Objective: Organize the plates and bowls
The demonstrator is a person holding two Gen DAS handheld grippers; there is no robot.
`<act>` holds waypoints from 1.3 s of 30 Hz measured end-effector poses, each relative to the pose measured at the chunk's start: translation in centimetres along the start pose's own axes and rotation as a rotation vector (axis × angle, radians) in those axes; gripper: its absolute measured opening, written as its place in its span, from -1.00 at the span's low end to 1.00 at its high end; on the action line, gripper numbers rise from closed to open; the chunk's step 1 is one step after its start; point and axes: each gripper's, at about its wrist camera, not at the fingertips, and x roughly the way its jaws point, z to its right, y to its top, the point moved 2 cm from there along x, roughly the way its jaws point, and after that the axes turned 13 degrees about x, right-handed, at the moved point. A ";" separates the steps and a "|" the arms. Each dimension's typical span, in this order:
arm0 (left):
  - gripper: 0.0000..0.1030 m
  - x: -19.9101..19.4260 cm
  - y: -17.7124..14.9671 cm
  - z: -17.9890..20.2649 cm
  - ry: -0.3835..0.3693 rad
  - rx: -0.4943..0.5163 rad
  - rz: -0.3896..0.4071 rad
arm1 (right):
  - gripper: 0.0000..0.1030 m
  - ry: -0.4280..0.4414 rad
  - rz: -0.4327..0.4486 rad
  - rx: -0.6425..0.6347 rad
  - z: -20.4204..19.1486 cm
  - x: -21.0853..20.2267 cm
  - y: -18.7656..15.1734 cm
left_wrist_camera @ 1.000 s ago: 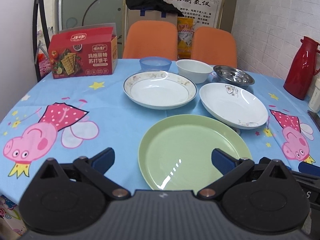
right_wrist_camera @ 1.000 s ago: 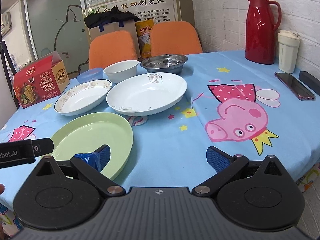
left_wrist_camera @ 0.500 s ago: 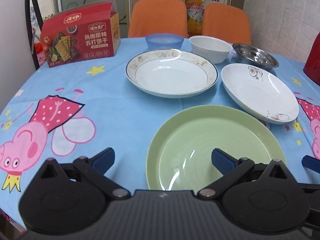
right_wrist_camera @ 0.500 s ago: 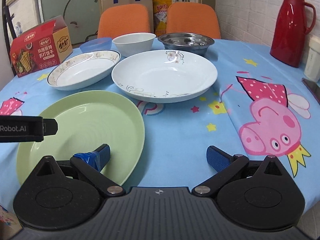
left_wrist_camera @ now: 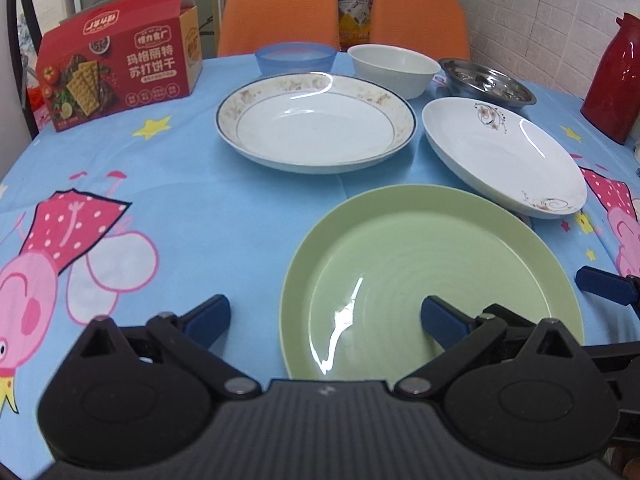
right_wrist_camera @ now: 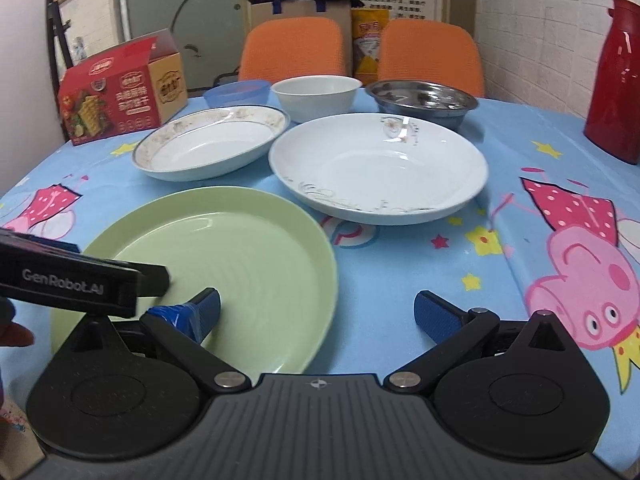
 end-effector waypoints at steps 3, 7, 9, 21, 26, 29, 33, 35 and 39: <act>0.88 -0.3 -0.5 0.0 -0.017 0.029 0.027 | 0.73 0.040 0.021 -0.028 -0.1 0.0 -0.4; 0.24 -1.0 -0.4 0.7 -0.067 0.041 0.054 | 0.65 0.055 0.021 -0.039 -0.4 -0.1 -0.5; -0.01 -1.2 -0.2 0.7 -0.088 0.022 0.048 | 0.52 0.065 0.015 -0.040 -1.1 -0.2 -0.6; -0.07 -2.4 -0.5 -3.2 0.015 -0.033 0.077 | 0.42 0.115 -0.004 0.048 -5.1 -0.8 -0.5; -0.07 -2.1 -1.4 -7.8 0.061 -0.115 0.043 | 0.43 0.178 -0.025 0.012 -9.0 1.0 -0.3; -0.07 -2.4 -1.9 -9.3 0.068 -0.148 0.040 | 0.44 0.206 -0.038 -0.005 -10.6 1.7 -0.2; -0.03 -2.4 -2.2 -9.2 0.060 -0.137 0.050 | 0.46 0.207 -0.032 -0.037 -11.3 1.2 -0.2; 0.22 -1.7 -2.5 -9.0 0.047 -0.139 0.046 | 0.48 0.193 -0.063 -0.054 -11.2 2.1 -0.7; 0.75 -1.9 -2.2 -9.9 0.000 -0.175 0.064 | 0.44 0.238 -0.085 -0.093 -10.7 2.2 -0.2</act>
